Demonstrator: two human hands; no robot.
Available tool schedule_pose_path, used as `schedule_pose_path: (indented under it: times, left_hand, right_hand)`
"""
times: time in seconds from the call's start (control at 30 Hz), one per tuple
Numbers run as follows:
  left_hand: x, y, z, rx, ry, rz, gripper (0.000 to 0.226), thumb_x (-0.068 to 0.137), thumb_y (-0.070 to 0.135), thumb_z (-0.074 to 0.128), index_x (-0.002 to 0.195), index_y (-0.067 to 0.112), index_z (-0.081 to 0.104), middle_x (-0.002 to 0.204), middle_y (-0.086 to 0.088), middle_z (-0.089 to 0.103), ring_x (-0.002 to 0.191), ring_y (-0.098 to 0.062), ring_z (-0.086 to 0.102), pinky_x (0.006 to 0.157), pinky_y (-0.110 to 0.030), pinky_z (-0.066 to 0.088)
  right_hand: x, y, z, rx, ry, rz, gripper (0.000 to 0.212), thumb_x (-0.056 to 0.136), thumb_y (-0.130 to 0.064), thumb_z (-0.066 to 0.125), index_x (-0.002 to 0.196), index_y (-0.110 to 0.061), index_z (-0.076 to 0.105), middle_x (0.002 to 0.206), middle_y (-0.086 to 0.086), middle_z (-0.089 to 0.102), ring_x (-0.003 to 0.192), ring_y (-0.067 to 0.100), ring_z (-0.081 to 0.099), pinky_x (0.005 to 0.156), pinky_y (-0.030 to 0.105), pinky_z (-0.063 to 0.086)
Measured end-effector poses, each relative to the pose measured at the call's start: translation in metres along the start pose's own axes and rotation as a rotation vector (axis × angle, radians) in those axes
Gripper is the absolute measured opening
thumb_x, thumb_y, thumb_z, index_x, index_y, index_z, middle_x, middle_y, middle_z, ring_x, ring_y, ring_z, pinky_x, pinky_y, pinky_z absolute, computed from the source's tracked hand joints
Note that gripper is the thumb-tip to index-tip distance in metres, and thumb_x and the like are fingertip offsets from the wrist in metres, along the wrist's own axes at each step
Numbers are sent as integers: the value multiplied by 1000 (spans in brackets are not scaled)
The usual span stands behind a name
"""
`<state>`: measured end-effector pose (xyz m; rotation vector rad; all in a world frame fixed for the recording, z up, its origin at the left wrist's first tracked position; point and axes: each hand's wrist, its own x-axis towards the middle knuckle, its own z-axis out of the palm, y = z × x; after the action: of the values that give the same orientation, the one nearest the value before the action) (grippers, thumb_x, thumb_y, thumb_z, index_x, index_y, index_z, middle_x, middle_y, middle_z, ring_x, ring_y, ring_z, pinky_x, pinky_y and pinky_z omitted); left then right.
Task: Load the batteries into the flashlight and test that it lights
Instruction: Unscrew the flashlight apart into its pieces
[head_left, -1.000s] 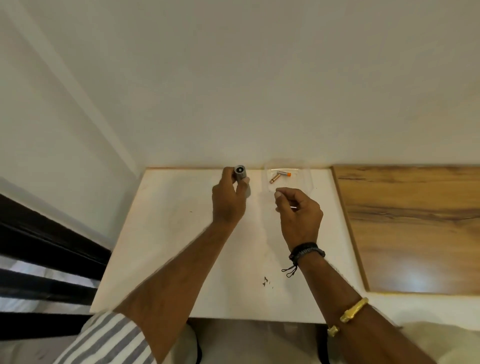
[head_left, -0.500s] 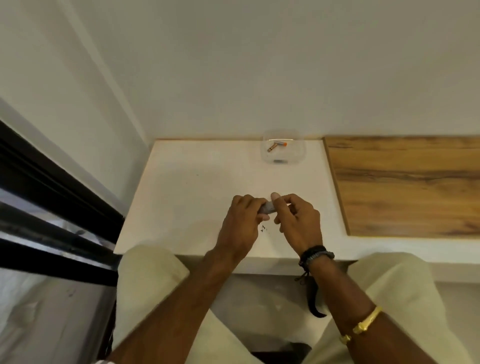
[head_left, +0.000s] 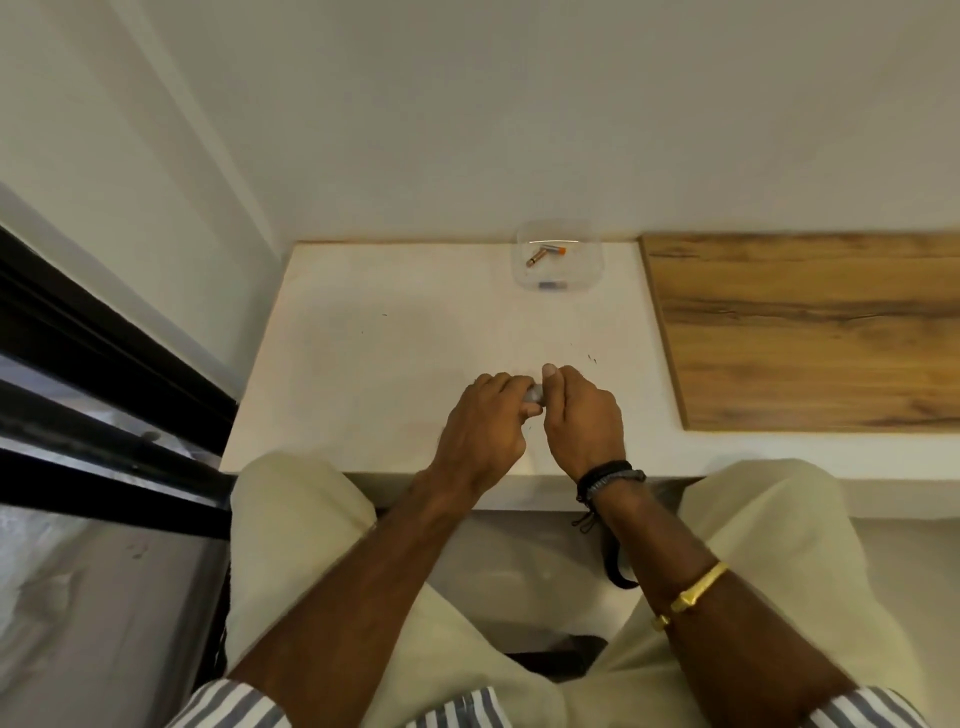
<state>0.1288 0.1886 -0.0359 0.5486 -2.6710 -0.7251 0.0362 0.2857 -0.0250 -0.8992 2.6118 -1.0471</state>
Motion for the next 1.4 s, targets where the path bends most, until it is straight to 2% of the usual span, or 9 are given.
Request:
schedule_pose_path:
  times: [0.3, 0.47, 0.77, 0.93, 1.0, 1.13, 1.23, 1.33, 1.4]
  left_hand:
    - [-1, -14, -4, -112, -51, -71, 26, 101, 22, 54, 117, 6, 67, 105, -12, 72, 92, -28, 61, 82, -40, 50]
    - [-2, -11, -5, -30, -71, -37, 32, 103, 29, 50, 126, 11, 62, 114, -11, 70, 99, -27, 61, 84, -44, 53]
    - [4, -15, 3, -61, -102, -122, 32, 97, 35, 61, 117, 10, 57, 109, -10, 67, 89, -22, 58, 82, -43, 52]
    - [2, -17, 3, -52, -123, -78, 31, 94, 26, 67, 118, 8, 59, 113, -11, 67, 96, -25, 59, 87, -44, 51]
    - [0, -16, 3, -83, -116, -72, 31, 94, 26, 67, 118, 8, 60, 111, -11, 68, 95, -26, 60, 87, -45, 51]
    - [1, -14, 2, -169, -73, -126, 28, 94, 26, 67, 115, 10, 56, 106, -10, 68, 88, -22, 59, 79, -40, 53]
    - [1, -16, 1, -168, -66, -116, 25, 94, 27, 66, 112, 11, 58, 103, -7, 68, 86, -22, 59, 78, -43, 53]
    - [0, -19, 2, -155, -48, -84, 23, 92, 27, 68, 108, 12, 60, 98, -5, 69, 82, -20, 59, 76, -43, 54]
    - [0, -18, 3, -141, -50, -67, 23, 92, 27, 69, 108, 13, 60, 97, -5, 69, 81, -20, 58, 75, -43, 54]
  right_hand:
    - [7, 20, -10, 319, -279, -80, 25, 104, -30, 53, 126, -17, 57, 87, -2, 72, 77, 7, 69, 74, 19, 53]
    - [11, 21, -15, 278, -250, 44, 36, 100, -48, 54, 89, -17, 68, 72, -4, 71, 58, 9, 66, 61, 24, 50]
    - [16, 29, -26, 479, -311, -81, 24, 96, -8, 66, 120, -12, 70, 104, 3, 73, 91, 20, 69, 78, 31, 61]
    - [14, 24, -22, 314, -219, 55, 32, 96, -46, 63, 97, -15, 73, 78, -4, 74, 62, 5, 69, 57, 18, 51]
    - [13, 24, -21, 281, -208, 15, 34, 96, -45, 63, 92, -13, 73, 72, -5, 71, 55, 1, 65, 58, 19, 48]
    - [13, 25, -25, 354, -173, -90, 17, 93, -22, 72, 107, -12, 76, 93, -1, 73, 81, 13, 67, 76, 32, 59]
    - [15, 28, -29, 485, -256, -98, 29, 87, -8, 77, 115, -14, 74, 110, 2, 74, 97, 20, 69, 86, 39, 61]
    - [15, 26, -27, 442, -277, 39, 37, 88, -39, 74, 120, -21, 69, 105, -2, 74, 85, 11, 73, 71, 30, 61]
    - [14, 25, -23, 361, -203, 71, 36, 92, -51, 65, 100, -17, 74, 81, -5, 74, 63, 3, 69, 61, 27, 54]
